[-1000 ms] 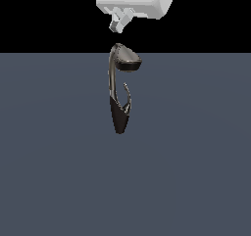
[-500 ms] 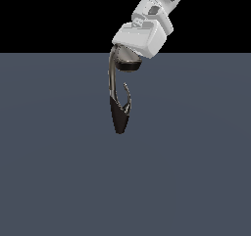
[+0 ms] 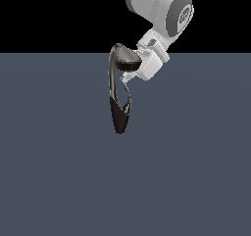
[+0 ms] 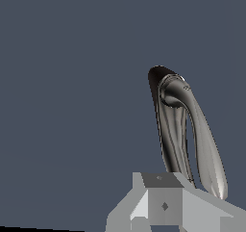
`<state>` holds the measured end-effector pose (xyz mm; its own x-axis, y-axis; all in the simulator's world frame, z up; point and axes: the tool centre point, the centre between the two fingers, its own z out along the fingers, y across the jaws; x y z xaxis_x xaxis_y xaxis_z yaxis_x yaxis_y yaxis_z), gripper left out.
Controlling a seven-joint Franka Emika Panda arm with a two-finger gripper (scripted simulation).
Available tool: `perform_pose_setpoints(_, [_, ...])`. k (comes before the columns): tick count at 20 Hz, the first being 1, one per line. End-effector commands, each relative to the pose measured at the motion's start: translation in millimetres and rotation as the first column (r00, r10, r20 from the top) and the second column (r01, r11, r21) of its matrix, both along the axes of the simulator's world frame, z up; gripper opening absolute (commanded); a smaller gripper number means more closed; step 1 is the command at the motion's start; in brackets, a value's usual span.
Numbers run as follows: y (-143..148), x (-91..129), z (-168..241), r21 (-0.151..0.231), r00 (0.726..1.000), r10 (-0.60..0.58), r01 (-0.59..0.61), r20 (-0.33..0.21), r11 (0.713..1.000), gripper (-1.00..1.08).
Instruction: Turn on the faucet by rotating a designated handle.
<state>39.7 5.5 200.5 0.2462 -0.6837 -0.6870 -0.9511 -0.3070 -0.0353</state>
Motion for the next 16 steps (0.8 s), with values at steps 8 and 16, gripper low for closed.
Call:
perform_pose_setpoints(8, [-3.1,8.4,-22.6,0.016,0.997,-0.062,0.063,-0.041,0.998,-1.0])
perform_pose_setpoints(16, [-3.3,-2.8,-20.2,0.015,0.997,-0.061,0.062,-0.041,0.998,-1.0])
